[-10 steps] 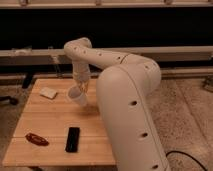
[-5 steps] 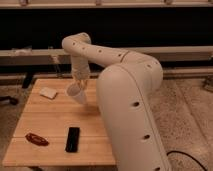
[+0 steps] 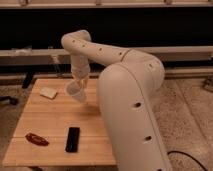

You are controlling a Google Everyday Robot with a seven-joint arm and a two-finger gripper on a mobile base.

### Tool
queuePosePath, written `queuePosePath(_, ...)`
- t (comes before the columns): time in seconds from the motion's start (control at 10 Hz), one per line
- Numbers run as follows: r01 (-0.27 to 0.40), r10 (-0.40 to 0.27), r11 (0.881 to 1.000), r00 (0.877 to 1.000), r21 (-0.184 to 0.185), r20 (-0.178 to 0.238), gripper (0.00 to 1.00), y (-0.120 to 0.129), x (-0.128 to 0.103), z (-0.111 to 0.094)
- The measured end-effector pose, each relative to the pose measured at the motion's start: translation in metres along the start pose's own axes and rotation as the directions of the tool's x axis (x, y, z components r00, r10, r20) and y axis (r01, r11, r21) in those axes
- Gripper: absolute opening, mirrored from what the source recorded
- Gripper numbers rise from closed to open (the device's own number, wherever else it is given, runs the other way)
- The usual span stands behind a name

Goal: Pick up the ceramic cup

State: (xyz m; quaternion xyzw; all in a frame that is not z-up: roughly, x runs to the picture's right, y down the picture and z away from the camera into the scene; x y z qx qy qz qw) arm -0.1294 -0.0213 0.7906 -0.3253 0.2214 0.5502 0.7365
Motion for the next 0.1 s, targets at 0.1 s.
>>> queuePosePath(0.1, 0.001, -0.001, 1.000, 1.000, 0.000, 0.002, 0.00, 0.0003, 0.0000, -0.0011)
